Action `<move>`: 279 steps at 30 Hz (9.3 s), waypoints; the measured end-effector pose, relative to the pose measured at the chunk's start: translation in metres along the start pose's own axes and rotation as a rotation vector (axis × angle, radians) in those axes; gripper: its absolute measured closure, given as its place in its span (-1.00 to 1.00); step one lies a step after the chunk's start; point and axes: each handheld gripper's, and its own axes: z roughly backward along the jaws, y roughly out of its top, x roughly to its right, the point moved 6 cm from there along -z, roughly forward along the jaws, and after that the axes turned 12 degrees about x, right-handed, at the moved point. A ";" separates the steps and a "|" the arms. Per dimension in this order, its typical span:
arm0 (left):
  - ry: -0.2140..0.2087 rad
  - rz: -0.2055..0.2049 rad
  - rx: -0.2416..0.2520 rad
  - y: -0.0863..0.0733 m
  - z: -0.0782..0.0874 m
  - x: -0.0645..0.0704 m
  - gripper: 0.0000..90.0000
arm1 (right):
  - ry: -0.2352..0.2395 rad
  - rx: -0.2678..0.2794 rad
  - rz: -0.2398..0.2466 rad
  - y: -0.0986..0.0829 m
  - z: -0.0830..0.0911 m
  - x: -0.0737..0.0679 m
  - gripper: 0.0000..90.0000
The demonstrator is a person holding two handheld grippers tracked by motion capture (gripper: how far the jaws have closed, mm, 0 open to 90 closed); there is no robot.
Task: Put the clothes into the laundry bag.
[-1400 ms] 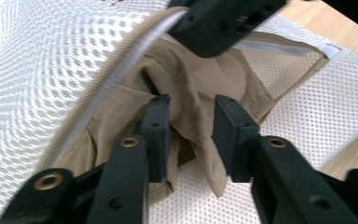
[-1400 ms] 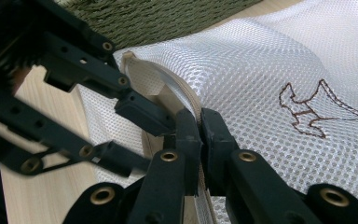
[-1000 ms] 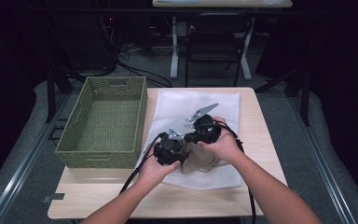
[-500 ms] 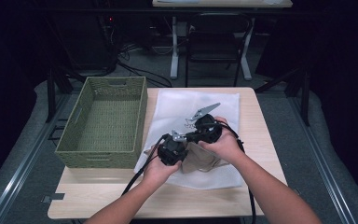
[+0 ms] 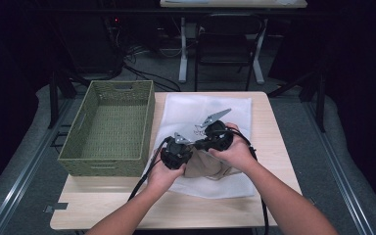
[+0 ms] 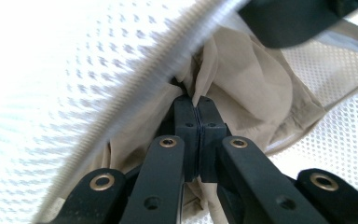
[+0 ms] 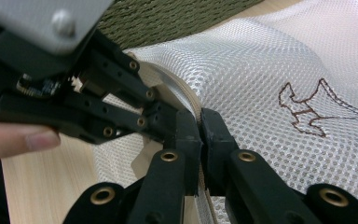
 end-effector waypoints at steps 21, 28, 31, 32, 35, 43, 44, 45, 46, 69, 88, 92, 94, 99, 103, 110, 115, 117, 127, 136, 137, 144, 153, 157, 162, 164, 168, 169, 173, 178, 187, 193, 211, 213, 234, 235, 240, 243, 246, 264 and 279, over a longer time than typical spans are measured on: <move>0.048 0.072 0.028 0.012 -0.015 -0.018 0.99 | 0.005 -0.005 0.009 0.000 -0.003 -0.003 0.94; 0.055 0.108 0.040 0.013 -0.020 -0.021 0.99 | 0.005 -0.009 0.010 0.000 -0.005 -0.004 0.95; 0.064 0.112 0.044 0.013 -0.021 -0.022 0.99 | 0.008 -0.005 0.010 0.001 -0.005 -0.004 0.95; 0.069 0.116 0.048 0.013 -0.022 -0.021 0.99 | 0.008 -0.004 0.009 0.001 -0.005 -0.004 0.95; 0.073 0.116 0.059 0.014 -0.025 -0.021 0.99 | 0.010 0.002 0.002 0.002 -0.004 -0.004 0.95; 0.090 0.127 0.070 0.015 -0.030 -0.024 0.99 | 0.019 0.016 -0.005 0.006 -0.001 -0.004 0.96; 0.093 0.122 0.070 0.015 -0.030 -0.024 0.99 | 0.020 0.017 -0.004 0.007 -0.002 -0.004 0.96; 0.103 0.114 0.079 0.015 -0.031 -0.025 0.99 | 0.020 0.017 -0.004 0.007 -0.002 -0.004 0.96; 0.103 0.104 0.077 0.015 -0.030 -0.025 0.99 | 0.019 0.018 -0.002 0.007 -0.002 -0.005 0.96; -0.004 0.101 0.062 0.011 0.001 -0.016 0.45 | 0.004 0.028 -0.013 0.003 0.004 0.001 0.95; 0.008 -0.012 0.008 -0.021 0.030 -0.019 0.38 | -0.006 0.026 0.005 0.001 0.004 -0.001 0.95; 0.008 -0.007 -0.006 -0.029 0.025 -0.018 0.39 | -0.006 0.021 0.000 -0.001 0.004 -0.001 0.95; 0.006 -0.016 -0.012 -0.031 0.024 -0.017 0.39 | -0.006 0.019 0.005 -0.003 0.004 -0.001 0.95; -0.002 -0.017 -0.016 -0.037 0.025 -0.016 0.40 | -0.004 0.010 0.014 -0.006 0.004 -0.003 0.95; -0.021 -0.001 -0.021 -0.044 0.028 -0.014 0.40 | -0.006 0.005 0.010 -0.010 0.005 -0.005 0.95; -0.047 -0.040 -0.037 -0.057 0.038 -0.011 0.40 | -0.004 -0.006 0.034 -0.020 0.005 -0.009 0.94; -0.045 -0.059 -0.037 -0.062 0.045 -0.012 0.39 | -0.006 -0.014 0.043 -0.029 0.005 -0.014 0.94; -0.046 -0.063 -0.038 -0.064 0.047 -0.012 0.38 | -0.006 -0.005 0.037 -0.033 0.005 -0.015 0.94; -0.049 -0.057 -0.011 -0.071 0.061 -0.014 0.37 | -0.003 0.001 0.021 -0.051 0.007 -0.020 0.93; -0.060 -0.061 -0.021 -0.081 0.065 -0.016 0.34 | -0.019 0.018 0.016 -0.062 0.007 -0.023 0.92; -0.063 -0.051 -0.022 -0.083 0.065 -0.016 0.34 | -0.025 0.018 0.025 -0.063 0.007 -0.024 0.92; -0.070 -0.059 -0.051 -0.090 0.062 -0.014 0.34 | -0.044 0.010 0.045 -0.068 0.007 -0.025 0.91; -0.094 -0.060 -0.096 -0.098 0.056 -0.010 0.37 | -0.075 0.018 0.048 -0.079 0.006 -0.026 0.91; -0.088 -0.043 -0.099 -0.101 0.053 -0.011 0.38 | -0.075 0.042 0.036 -0.077 0.008 -0.025 0.92; -0.089 -0.038 -0.109 -0.106 0.049 -0.012 0.38 | -0.088 0.057 0.036 -0.077 0.009 -0.025 0.91; -0.091 -0.030 -0.108 -0.106 0.049 -0.011 0.38 | -0.094 0.067 0.025 -0.078 0.009 -0.026 0.91; -0.093 -0.028 -0.108 -0.106 0.049 -0.012 0.38 | -0.103 0.092 0.009 -0.081 0.009 -0.026 0.89; -0.097 -0.026 -0.112 -0.107 0.049 -0.011 0.38 | -0.107 0.096 0.006 -0.082 0.009 -0.026 0.88; -0.097 -0.020 -0.110 -0.108 0.048 -0.012 0.38 | -0.118 0.110 0.003 -0.082 0.010 -0.026 0.80; -0.100 -0.010 -0.109 -0.109 0.048 -0.012 0.38 | -0.144 0.161 -0.009 -0.079 0.017 -0.030 0.58; -0.107 0.005 -0.106 -0.111 0.049 -0.011 0.38 | -0.172 0.204 0.013 -0.069 0.025 -0.042 0.09; -0.107 -0.006 -0.110 -0.108 0.053 -0.012 0.34 | -0.198 0.221 0.040 -0.068 0.033 -0.046 0.05; -0.104 -0.026 0.110 -0.067 0.121 -0.033 0.18 | -0.358 0.302 0.013 -0.091 0.104 -0.048 -0.01; -0.104 -0.017 0.109 -0.067 0.131 -0.040 0.15 | -0.376 0.303 -0.015 -0.097 0.112 -0.043 -0.03; 0.045 0.099 0.121 -0.106 0.161 -0.108 0.14 | -0.444 0.292 -0.122 -0.138 0.119 -0.021 0.00; 0.047 0.102 0.126 -0.108 0.161 -0.110 0.14 | -0.453 0.291 -0.126 -0.141 0.119 -0.020 0.00; 0.057 0.132 0.118 -0.121 0.157 -0.115 0.13 | -0.493 0.259 -0.136 -0.155 0.115 -0.016 -0.03; 0.048 0.148 0.118 -0.124 0.155 -0.117 0.10 | -0.494 0.258 -0.115 -0.157 0.109 -0.014 -0.04; 0.049 0.162 0.115 -0.127 0.152 -0.119 0.10 | -0.473 0.233 -0.093 -0.160 0.102 -0.015 -0.04; 0.038 0.042 -0.006 -0.139 0.131 -0.108 0.09 | -0.416 0.186 -0.131 -0.167 0.088 -0.012 0.00; 0.028 0.055 -0.047 -0.144 0.126 -0.109 0.09 | -0.403 0.181 -0.159 -0.169 0.086 -0.010 0.03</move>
